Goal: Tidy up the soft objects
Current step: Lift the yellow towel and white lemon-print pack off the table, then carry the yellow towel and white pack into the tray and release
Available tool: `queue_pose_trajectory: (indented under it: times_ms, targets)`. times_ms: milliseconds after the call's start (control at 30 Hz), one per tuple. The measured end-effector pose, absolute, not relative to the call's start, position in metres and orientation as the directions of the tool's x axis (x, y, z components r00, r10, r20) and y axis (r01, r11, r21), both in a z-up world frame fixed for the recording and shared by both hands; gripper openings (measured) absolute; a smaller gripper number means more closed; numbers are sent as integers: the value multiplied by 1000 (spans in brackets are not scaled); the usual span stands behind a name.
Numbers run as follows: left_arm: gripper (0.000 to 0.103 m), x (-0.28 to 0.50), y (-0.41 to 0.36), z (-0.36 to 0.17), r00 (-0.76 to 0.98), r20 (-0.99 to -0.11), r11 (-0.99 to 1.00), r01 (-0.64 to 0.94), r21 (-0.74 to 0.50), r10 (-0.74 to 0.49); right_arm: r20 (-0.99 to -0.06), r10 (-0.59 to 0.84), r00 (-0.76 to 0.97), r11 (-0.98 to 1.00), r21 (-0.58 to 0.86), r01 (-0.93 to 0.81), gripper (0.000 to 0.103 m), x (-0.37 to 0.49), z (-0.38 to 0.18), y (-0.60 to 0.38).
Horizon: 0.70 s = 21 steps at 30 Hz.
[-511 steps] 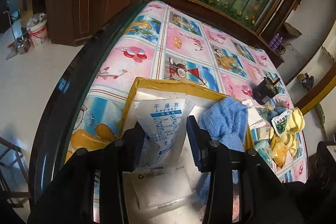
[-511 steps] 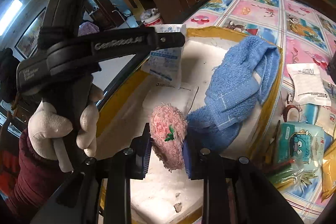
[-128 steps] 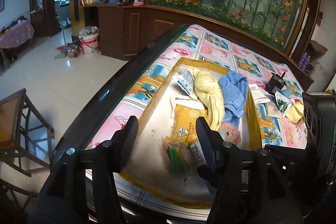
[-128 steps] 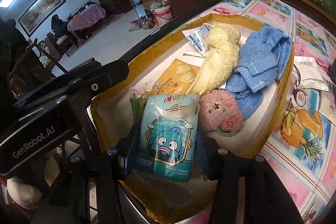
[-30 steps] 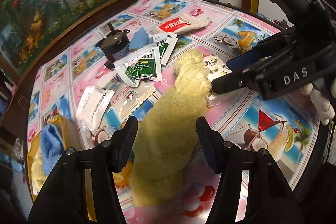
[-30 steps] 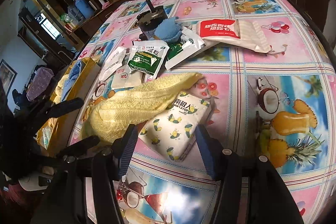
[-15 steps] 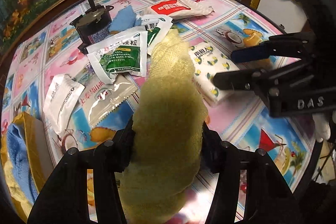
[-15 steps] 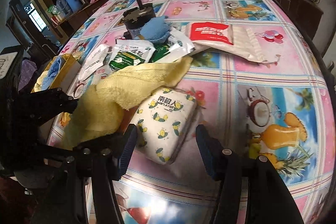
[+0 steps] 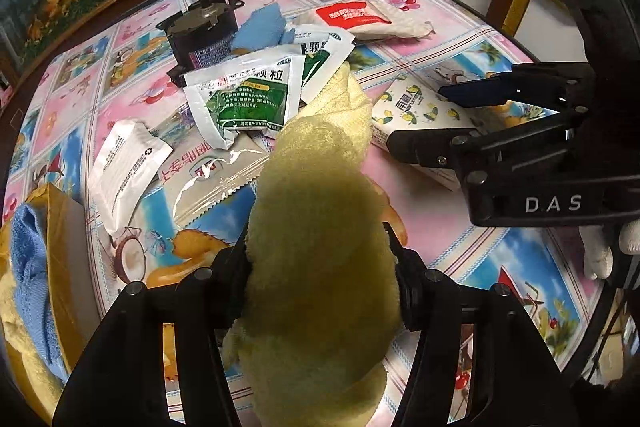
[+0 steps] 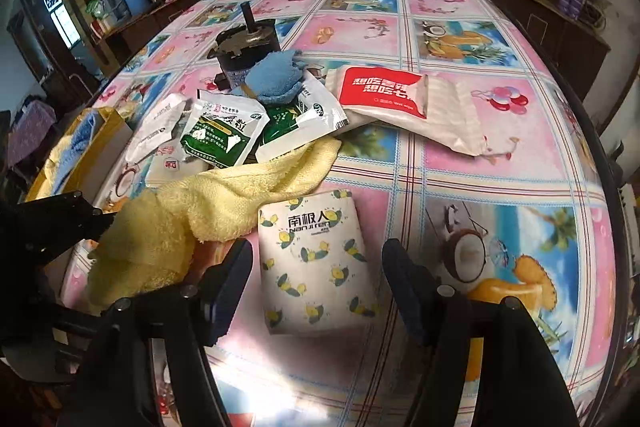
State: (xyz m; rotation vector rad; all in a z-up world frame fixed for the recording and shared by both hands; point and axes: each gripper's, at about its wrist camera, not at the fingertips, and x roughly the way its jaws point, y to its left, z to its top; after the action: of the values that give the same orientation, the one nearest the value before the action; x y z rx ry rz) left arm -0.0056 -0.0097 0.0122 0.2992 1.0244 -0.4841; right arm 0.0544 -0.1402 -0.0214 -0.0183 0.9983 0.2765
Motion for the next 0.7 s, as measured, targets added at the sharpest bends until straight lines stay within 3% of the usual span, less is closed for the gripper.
queue_pose_trajectory:
  times_ms: [67, 133, 167, 200, 533, 700]
  targets:
    - [59, -4, -9, 12, 433, -865, 869, 495, -7, -254, -845, 204, 495, 966, 93, -239, 67, 59, -29, -136]
    - [48, -3, -6, 14, 430, -864, 875, 483, -25, -262, -838, 205, 505, 966, 89, -244, 66, 57, -30, -137]
    - [46, -3, -1, 16, 418, -862, 878, 474, -64, -288, -836, 218, 503, 964, 104, -246, 63, 57, -30, -138]
    - [45, -4, 3, 19, 412, -856, 880, 465, -96, -311, -832, 234, 504, 962, 123, -244, 52, 55, -29, -140]
    - [45, -65, 78, 80, 532, -718, 888, 357, -290, -448, -771, 325, 548, 944, 232, -233, 51, 24, -2, -157]
    - [45, -104, 144, 118, 644, -669, 928, 267, -260, -372, -725, 384, 572, 920, 245, -307, 51, 2, 29, -139]
